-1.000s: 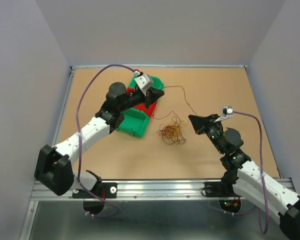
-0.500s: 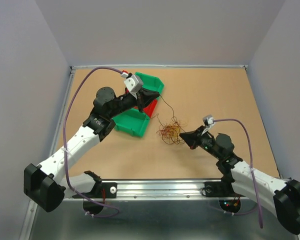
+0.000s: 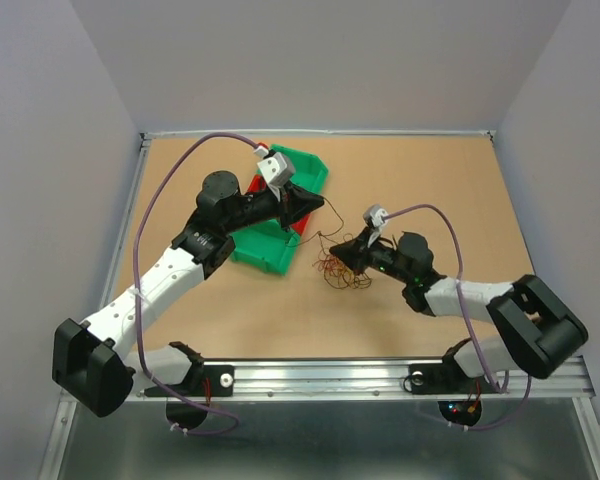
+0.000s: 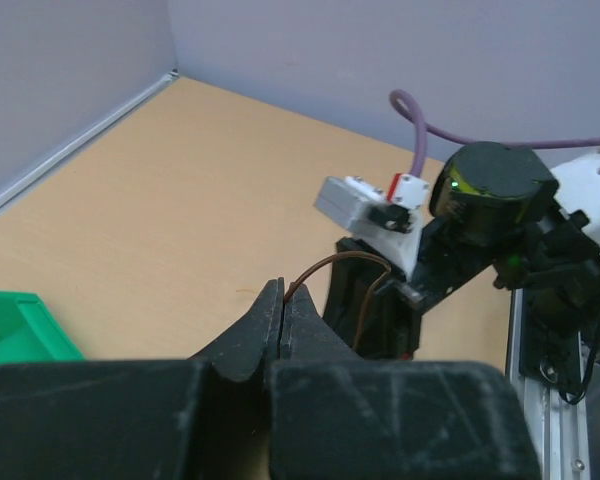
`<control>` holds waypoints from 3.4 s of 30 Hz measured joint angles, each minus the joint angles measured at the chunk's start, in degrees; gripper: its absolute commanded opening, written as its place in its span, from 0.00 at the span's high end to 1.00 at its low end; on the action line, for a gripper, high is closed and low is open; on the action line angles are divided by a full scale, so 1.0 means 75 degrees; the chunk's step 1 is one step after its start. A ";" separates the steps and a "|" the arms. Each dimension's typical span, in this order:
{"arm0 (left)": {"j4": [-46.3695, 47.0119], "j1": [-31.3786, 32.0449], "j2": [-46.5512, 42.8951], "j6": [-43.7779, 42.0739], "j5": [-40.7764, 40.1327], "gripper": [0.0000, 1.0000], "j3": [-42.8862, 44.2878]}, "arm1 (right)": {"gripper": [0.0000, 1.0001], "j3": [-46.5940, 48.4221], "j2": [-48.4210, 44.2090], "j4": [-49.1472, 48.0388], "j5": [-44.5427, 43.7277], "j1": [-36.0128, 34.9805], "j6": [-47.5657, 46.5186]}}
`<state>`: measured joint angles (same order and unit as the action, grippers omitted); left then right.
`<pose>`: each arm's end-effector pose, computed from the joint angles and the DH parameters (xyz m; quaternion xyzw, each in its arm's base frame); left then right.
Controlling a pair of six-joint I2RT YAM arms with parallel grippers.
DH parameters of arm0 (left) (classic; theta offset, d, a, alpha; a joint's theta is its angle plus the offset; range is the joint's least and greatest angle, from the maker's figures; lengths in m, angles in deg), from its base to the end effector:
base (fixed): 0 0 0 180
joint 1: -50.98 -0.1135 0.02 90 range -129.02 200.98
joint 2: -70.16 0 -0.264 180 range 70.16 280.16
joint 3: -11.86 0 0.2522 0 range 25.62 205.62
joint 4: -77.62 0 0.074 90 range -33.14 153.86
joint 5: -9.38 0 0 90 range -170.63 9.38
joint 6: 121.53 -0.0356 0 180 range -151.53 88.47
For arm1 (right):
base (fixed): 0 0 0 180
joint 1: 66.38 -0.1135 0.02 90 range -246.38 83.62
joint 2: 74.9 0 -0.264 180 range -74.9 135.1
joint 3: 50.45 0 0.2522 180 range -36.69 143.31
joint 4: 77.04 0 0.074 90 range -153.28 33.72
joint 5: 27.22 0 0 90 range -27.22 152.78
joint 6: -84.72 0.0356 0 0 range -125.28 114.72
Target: Untangle the cables
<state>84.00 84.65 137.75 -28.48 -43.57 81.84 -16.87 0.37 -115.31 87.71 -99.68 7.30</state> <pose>0.2149 -0.1690 0.3837 0.3956 0.5317 -0.4230 0.6180 0.1985 0.1483 0.1947 -0.2734 0.6725 0.4056 0.5553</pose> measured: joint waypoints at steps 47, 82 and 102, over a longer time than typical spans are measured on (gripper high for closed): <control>-0.0230 -0.1282 -0.0522 0.0746 -0.0530 1.00 0.0122 | 0.99 0.3089 0.5027 -0.2634 -0.3054 -0.1714 -0.1848; 0.0294 -0.4605 -0.0901 -0.0012 -0.2154 1.00 -0.1702 | 0.19 0.5161 0.4893 0.1329 -0.1778 -0.1996 -0.1699; 0.0944 -0.4054 -0.0189 -0.1556 -0.0612 1.00 -0.2294 | 0.19 0.3678 0.3316 0.0187 -0.2725 -0.1970 -0.0944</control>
<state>91.08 54.25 136.33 -40.15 -48.16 64.64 10.71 25.24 -113.91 67.27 -114.45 0.22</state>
